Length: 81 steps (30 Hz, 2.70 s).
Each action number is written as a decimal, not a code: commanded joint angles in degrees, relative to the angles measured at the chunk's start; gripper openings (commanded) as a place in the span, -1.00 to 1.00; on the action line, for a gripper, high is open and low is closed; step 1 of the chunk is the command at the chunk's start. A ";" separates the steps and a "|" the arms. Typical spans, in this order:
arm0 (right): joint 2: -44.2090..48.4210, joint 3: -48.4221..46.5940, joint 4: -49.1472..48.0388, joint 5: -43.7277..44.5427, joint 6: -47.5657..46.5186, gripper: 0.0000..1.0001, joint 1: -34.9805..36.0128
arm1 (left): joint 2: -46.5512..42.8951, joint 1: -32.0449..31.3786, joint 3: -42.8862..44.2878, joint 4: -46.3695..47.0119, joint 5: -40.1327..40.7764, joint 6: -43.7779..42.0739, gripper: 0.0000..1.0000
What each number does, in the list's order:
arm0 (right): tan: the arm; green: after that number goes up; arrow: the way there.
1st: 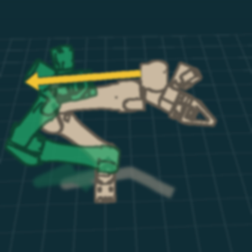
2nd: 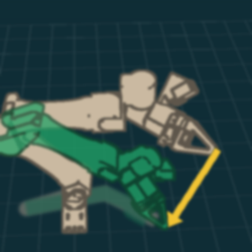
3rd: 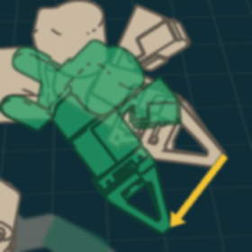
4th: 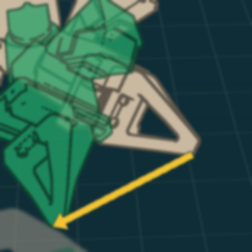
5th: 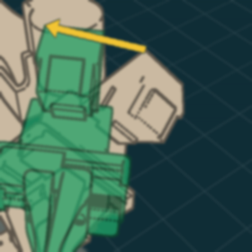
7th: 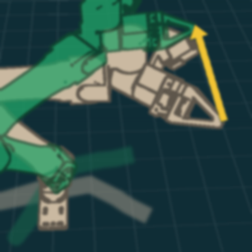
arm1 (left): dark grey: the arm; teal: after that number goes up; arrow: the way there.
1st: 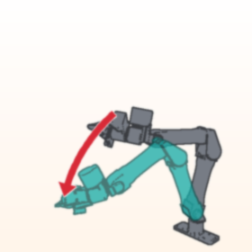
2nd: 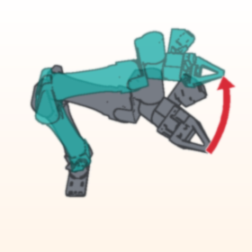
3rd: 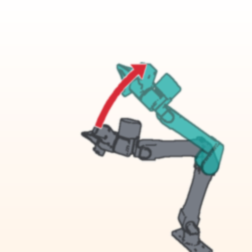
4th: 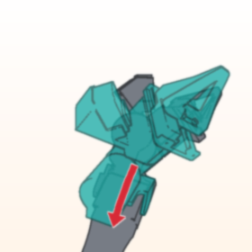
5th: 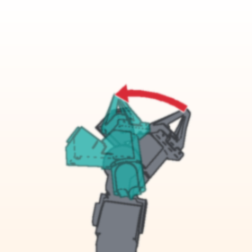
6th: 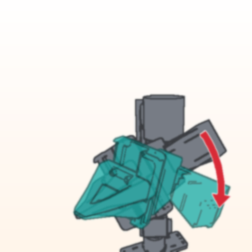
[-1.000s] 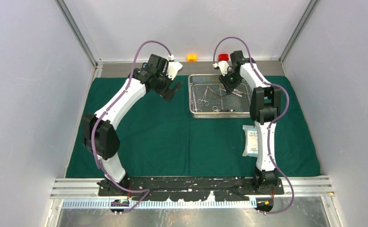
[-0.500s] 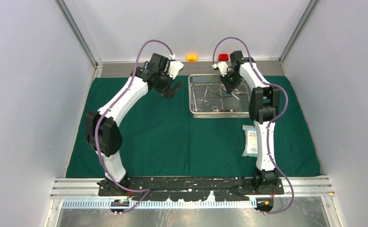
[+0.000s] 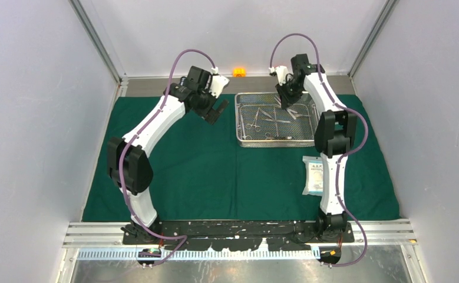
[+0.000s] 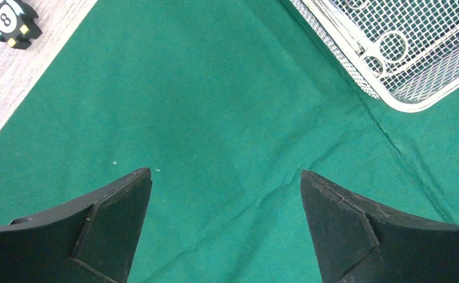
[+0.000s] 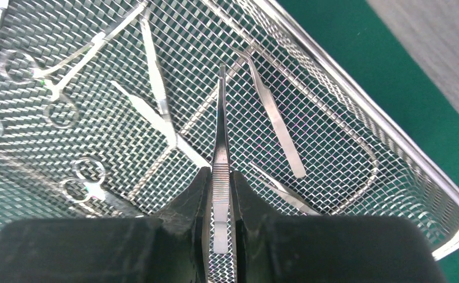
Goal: Open and lay out the surgical kit
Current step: Pick up the medical item from the container, then place the medical item in the surgical kit.
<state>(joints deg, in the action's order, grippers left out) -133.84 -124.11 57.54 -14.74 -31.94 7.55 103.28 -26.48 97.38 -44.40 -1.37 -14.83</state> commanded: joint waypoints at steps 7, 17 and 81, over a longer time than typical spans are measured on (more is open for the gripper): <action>16.48 6.32 -1.87 -14.82 15.18 -0.99 0.27 | 2.03 0.42 5.85 3.54 -8.01 9.89 1.00; 40.28 48.38 -31.21 -37.03 40.26 -0.99 0.33 | 1.63 0.29 -2.74 25.03 -39.55 32.59 0.77; 42.14 67.12 -52.74 -53.99 55.39 -0.93 -1.74 | 15.57 -2.85 -11.81 66.81 -60.07 65.89 -1.00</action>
<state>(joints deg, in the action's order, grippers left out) -91.68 -55.66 5.80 -66.67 23.62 5.78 119.48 -29.61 84.29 19.59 -60.25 51.72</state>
